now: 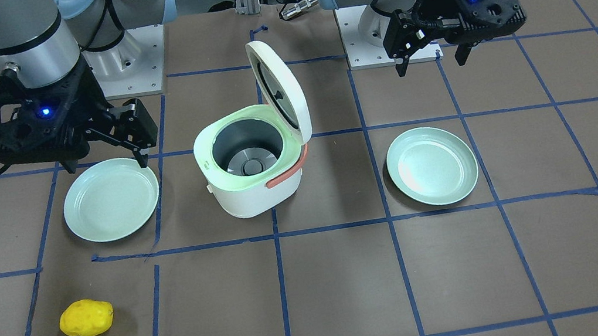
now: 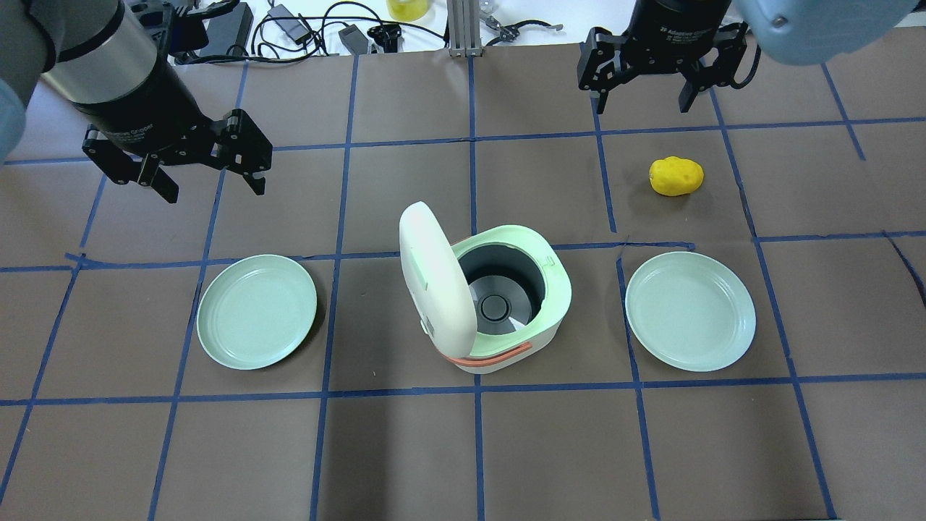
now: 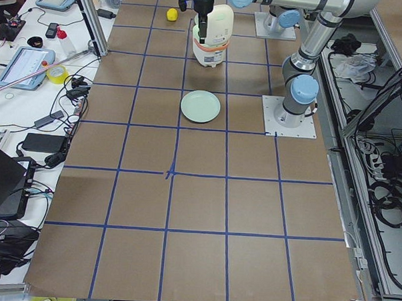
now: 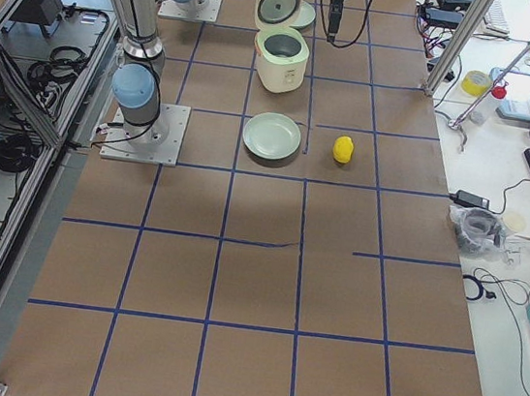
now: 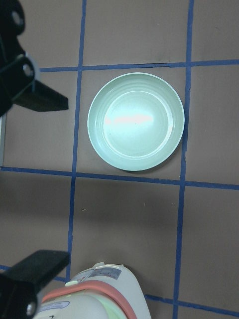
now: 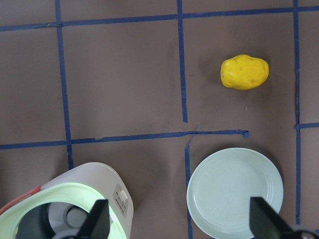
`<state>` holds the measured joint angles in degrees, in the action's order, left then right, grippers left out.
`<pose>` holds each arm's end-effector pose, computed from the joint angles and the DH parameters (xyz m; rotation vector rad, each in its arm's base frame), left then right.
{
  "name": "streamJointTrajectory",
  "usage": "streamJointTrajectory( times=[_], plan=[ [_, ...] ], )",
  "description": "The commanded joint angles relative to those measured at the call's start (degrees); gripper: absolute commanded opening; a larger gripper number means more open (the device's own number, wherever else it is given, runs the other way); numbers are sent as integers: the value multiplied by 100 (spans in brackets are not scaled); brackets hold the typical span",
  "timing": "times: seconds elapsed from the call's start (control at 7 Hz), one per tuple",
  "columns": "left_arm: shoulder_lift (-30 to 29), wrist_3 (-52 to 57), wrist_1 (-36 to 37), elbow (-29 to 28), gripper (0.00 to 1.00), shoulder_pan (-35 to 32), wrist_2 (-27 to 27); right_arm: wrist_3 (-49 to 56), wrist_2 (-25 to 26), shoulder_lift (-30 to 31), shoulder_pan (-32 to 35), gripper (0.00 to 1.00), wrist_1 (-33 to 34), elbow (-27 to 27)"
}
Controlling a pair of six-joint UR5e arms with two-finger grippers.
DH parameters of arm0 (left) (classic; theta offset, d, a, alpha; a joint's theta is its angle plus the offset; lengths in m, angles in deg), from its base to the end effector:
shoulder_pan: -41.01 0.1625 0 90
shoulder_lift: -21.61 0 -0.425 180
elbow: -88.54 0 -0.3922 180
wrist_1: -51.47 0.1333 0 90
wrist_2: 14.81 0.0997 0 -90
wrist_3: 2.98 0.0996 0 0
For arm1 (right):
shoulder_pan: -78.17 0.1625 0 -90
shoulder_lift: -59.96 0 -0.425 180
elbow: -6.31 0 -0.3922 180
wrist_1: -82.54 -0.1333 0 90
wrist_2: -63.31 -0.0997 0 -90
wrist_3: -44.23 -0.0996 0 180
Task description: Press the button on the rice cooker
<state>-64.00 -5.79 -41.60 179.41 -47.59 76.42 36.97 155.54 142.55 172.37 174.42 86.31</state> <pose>-0.1199 -0.4625 0.5115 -0.1147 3.1181 -0.0127 0.1696 -0.5428 0.5102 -0.0853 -3.1069 0.1267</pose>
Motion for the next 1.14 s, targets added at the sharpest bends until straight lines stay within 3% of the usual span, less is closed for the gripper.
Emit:
streamJointTrajectory(
  times=[0.0, 1.0],
  plan=[
    [0, 0, 0, 0, 100, 0, 0, 572, 49, 73, -401, 100, -48, 24],
    [0, 0, 0, 0, 100, 0, 0, 752, -276, 205, -420, 100, -460, 156]
  ],
)
